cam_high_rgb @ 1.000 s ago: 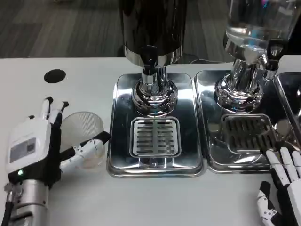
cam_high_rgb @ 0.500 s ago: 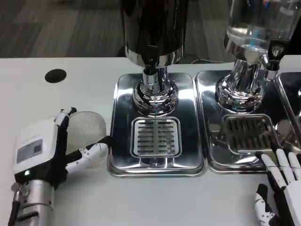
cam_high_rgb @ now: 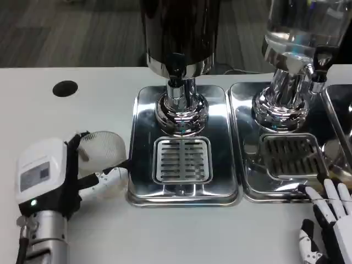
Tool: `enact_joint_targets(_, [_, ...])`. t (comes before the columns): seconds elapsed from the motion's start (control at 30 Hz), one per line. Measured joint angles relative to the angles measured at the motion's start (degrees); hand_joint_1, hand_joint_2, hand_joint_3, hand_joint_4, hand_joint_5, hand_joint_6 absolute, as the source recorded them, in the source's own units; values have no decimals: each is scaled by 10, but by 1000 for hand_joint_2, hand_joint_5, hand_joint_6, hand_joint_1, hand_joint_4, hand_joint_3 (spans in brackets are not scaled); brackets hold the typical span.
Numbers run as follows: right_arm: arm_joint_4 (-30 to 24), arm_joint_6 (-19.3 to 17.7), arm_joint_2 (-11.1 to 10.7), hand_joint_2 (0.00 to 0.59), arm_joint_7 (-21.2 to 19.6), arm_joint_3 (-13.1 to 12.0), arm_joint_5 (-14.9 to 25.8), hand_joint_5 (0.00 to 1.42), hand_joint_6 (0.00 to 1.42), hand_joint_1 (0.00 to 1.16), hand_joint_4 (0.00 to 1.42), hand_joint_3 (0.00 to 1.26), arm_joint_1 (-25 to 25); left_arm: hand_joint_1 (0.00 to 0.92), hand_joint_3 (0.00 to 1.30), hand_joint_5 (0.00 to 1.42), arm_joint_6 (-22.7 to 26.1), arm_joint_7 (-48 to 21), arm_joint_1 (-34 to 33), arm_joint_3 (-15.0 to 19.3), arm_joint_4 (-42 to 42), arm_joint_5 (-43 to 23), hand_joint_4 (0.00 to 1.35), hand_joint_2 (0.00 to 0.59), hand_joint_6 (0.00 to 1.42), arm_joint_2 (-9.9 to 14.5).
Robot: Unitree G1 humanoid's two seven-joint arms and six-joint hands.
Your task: Grasp the cup under the faucet to collect the drink, then remove the cup.
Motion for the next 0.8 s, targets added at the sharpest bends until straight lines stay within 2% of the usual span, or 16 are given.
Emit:
enact_joint_targets(0.17, [3,-2,0,582,0,0,2,0,72,143,1,174,0,635,799,1018,-1,22,0,2,4,0,807,41,1392,-3])
enact_joint_targets(0.4, [4,-2,0,582,0,0,2,0,74,136,1,174,0,650,844,1023,-1,46,8,2,5,0,863,34,1387,-12])
enact_joint_targets(0.8, [4,-2,0,582,0,0,5,0,79,128,1,182,0,625,851,1018,-8,72,13,-3,-1,4,868,41,1368,-12])
